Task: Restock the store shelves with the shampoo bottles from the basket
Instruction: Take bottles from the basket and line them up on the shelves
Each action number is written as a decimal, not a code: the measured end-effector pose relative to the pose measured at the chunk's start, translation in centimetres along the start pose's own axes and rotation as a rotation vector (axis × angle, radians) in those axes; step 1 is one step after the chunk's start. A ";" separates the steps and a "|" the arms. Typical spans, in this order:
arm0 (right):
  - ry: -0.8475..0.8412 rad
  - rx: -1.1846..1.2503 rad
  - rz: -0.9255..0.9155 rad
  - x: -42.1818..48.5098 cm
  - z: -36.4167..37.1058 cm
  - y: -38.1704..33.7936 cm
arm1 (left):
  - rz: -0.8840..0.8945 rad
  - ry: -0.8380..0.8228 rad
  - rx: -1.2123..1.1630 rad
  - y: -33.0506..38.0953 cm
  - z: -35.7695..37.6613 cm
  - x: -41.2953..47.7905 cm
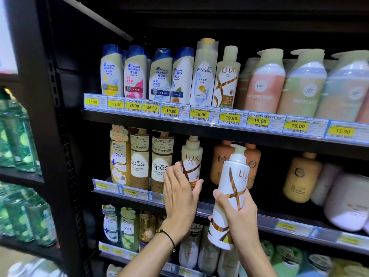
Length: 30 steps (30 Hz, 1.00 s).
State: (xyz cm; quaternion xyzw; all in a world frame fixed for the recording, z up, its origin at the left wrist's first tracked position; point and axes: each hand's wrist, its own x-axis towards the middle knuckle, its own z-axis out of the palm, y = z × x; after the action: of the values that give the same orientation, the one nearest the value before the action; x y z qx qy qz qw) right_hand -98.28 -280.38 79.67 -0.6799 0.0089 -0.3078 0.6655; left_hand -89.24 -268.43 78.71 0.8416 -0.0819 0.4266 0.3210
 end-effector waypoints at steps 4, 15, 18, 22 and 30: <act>0.020 -0.025 -0.013 0.0 0.2 0.0 | 0.022 0.041 0.072 -0.7 0.1 0.1; 0.055 0.333 0.080 1.1 1.3 -0.4 | 0.043 0.076 0.084 -2.5 -0.1 0.5; 0.068 0.378 0.094 1.7 1.8 -0.6 | 0.042 0.080 0.075 -2.5 -0.3 0.4; 0.082 0.421 0.084 3.1 2.5 -0.7 | 0.068 0.050 0.066 -4.8 -0.9 -0.1; 0.085 0.459 0.082 5.8 3.4 0.0 | 0.406 -0.071 0.214 -13.4 -2.3 -1.7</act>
State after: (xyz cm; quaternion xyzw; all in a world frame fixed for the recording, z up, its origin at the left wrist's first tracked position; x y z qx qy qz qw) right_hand -92.09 -279.77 82.27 -0.4963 -0.0060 -0.3028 0.8136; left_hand -86.29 -256.81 72.09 0.8516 -0.2149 0.4588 0.1344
